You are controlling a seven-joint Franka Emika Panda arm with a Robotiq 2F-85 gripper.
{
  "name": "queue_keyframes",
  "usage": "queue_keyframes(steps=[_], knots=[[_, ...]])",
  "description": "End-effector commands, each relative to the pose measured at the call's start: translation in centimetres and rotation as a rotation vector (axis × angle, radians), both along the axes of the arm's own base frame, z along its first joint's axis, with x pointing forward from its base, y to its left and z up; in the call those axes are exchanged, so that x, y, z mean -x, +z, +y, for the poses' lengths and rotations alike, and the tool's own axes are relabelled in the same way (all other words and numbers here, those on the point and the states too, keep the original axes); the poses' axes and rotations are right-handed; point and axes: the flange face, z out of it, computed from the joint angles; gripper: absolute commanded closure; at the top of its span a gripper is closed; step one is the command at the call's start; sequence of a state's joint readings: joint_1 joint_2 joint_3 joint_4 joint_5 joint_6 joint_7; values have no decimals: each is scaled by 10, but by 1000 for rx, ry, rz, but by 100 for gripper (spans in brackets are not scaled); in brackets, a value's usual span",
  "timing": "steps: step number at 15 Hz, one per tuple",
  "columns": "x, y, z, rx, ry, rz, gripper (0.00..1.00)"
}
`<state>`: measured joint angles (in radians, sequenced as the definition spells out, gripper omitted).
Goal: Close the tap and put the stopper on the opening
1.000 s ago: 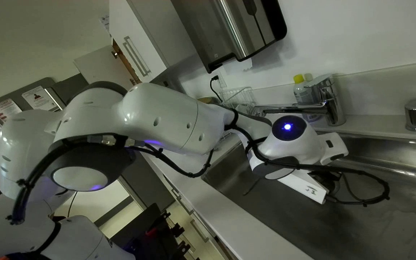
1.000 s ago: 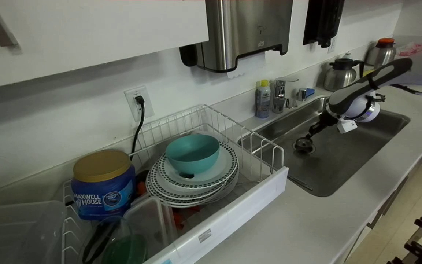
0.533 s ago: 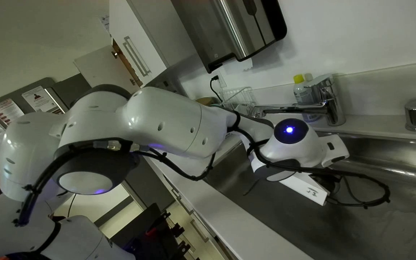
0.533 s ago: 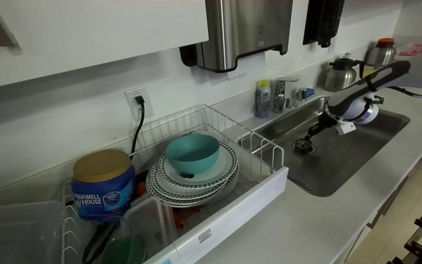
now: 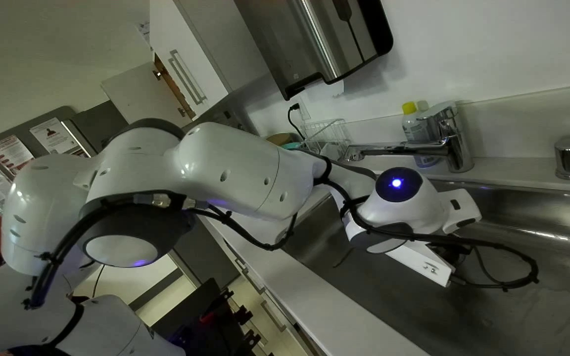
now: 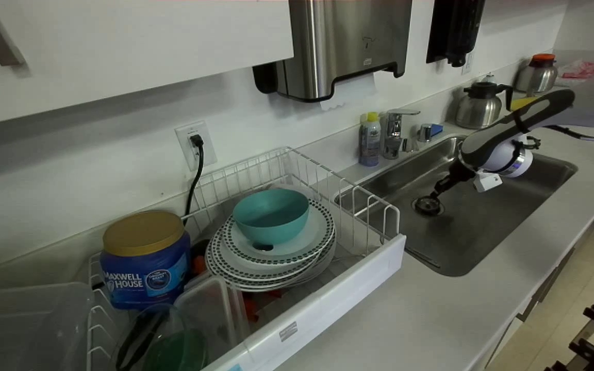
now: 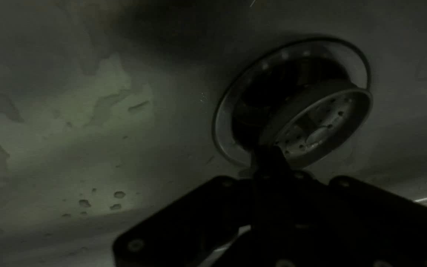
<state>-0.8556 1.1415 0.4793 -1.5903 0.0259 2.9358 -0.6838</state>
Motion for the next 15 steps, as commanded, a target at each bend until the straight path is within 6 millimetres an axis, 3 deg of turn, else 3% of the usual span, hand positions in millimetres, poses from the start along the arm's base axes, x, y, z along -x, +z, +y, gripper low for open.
queue_keyframes(steps=[1,15], knots=[[-3,-2,0,42,-17,-16,99],[-6,-19,1,22,-11,-3,99]])
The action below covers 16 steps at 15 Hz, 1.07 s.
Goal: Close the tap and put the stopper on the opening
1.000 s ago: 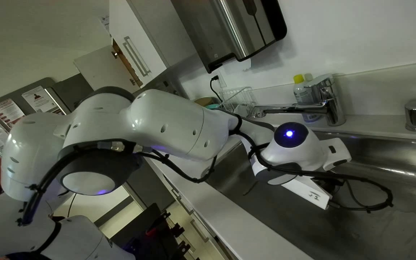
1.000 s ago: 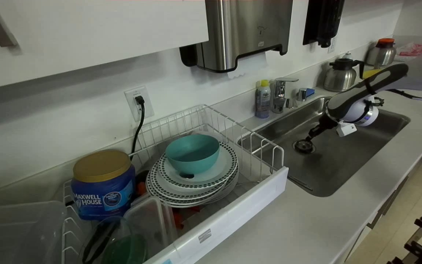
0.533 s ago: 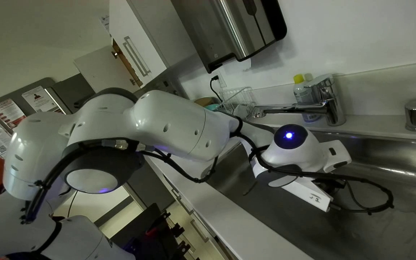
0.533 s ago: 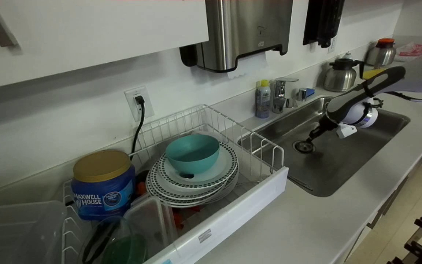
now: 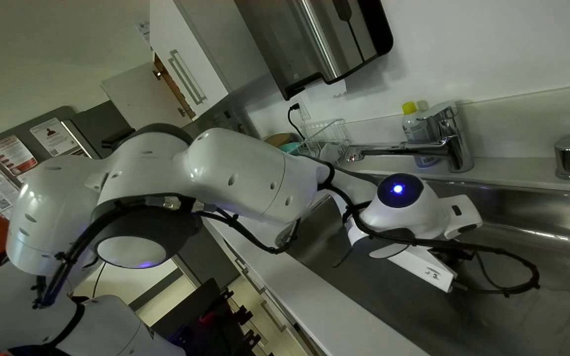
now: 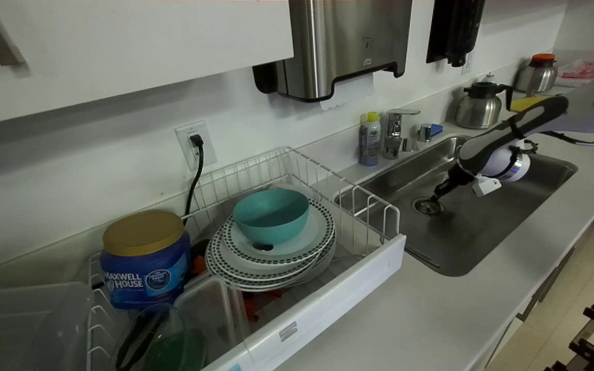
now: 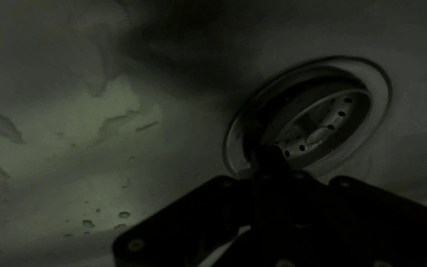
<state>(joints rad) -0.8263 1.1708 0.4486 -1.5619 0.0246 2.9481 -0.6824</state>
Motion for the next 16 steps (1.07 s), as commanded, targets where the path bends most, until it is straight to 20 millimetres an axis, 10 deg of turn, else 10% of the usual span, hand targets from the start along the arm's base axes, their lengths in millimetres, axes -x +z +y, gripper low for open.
queue_keyframes(steps=[1,2,3,16], knots=[[-7,-5,1,4,-13,-14,99],[-7,-6,2,8,-18,-14,95],[-7,-5,2,10,-20,-17,71],[17,55,3,28,26,-12,0]])
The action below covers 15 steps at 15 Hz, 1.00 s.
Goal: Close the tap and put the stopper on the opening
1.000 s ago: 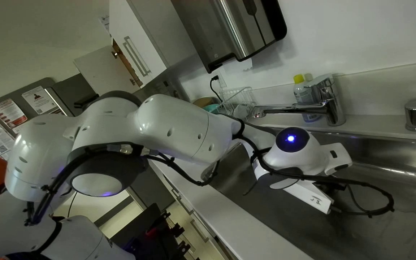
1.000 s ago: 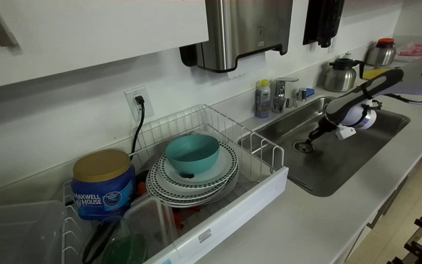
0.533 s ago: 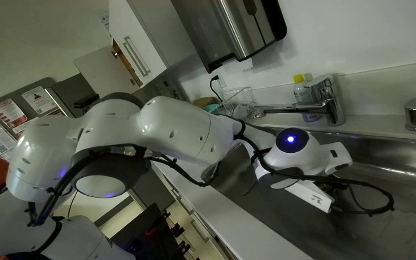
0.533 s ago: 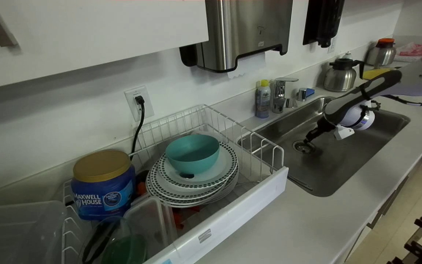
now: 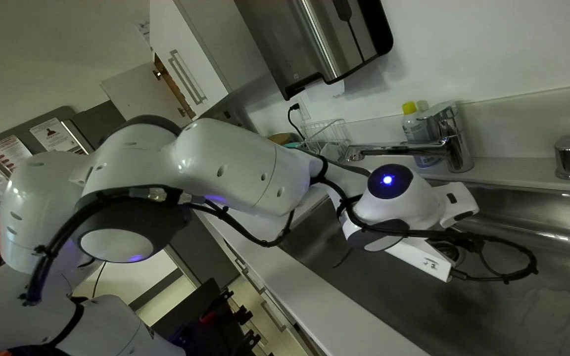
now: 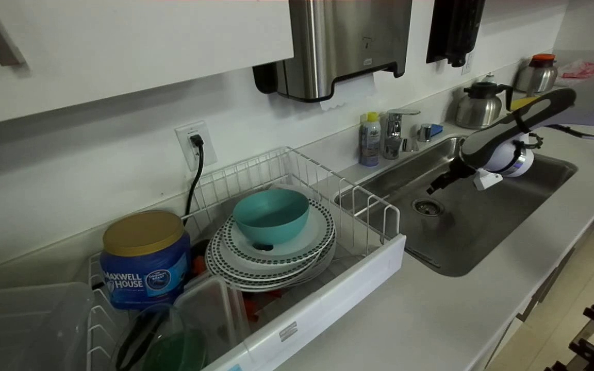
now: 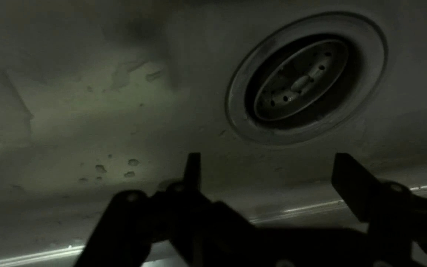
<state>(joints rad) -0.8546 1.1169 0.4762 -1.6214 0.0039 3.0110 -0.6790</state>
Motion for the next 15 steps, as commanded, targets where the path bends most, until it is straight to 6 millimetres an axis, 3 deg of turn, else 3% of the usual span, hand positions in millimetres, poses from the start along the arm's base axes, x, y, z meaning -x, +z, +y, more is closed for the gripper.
queue_keyframes(steps=[1,12,15], knots=[[23,32,3,6,30,64,0],[65,107,17,105,8,197,0],[71,129,34,122,0,231,0]])
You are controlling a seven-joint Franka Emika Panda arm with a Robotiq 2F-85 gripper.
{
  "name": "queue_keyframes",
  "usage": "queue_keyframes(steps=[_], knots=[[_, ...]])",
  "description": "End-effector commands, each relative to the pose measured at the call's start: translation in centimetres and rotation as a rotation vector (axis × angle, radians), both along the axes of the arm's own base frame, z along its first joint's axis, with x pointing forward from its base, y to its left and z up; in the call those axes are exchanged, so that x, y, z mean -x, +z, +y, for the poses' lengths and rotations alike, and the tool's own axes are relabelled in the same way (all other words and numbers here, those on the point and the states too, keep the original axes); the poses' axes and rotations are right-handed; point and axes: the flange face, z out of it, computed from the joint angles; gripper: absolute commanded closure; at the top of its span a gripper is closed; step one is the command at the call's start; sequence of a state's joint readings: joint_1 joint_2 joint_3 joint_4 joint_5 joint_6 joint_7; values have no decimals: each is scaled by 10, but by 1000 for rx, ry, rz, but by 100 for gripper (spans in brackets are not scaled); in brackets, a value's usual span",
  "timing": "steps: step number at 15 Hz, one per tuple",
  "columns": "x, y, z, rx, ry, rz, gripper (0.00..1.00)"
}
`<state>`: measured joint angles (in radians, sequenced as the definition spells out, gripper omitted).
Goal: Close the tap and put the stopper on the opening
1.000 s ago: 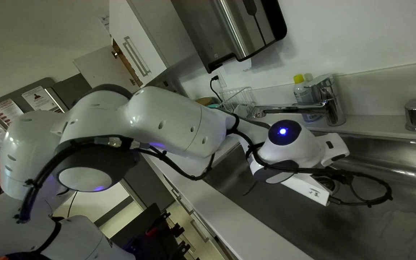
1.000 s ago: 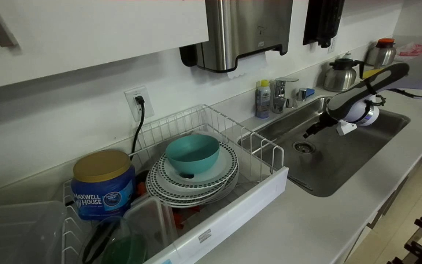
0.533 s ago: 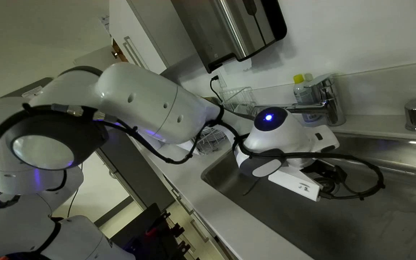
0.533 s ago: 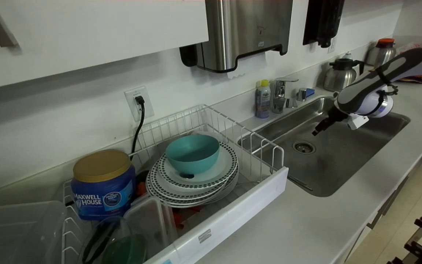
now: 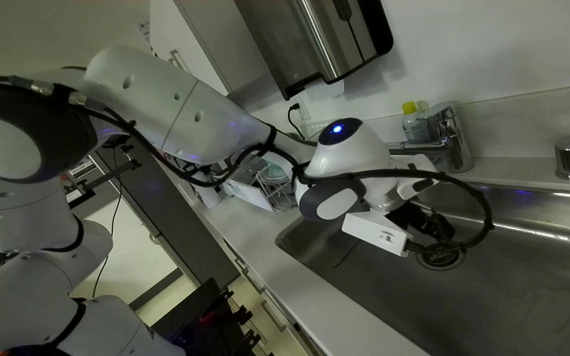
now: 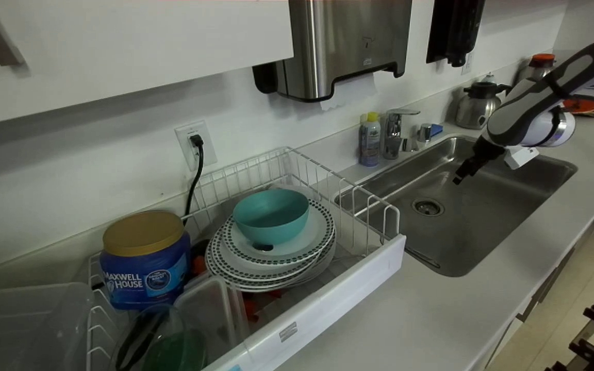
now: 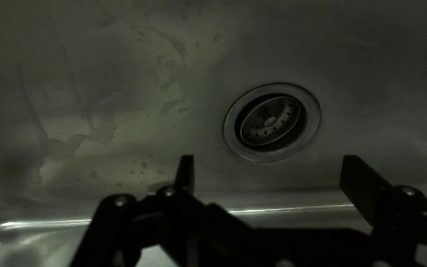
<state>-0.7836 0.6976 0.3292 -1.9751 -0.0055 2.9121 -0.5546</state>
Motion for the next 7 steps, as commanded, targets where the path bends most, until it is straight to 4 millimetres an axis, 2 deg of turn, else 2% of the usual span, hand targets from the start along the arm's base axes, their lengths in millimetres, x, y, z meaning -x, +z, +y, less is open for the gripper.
queue_keyframes(steps=[1,7], knots=[[16,38,25,22,-12,70,0],[18,62,40,63,13,132,0]])
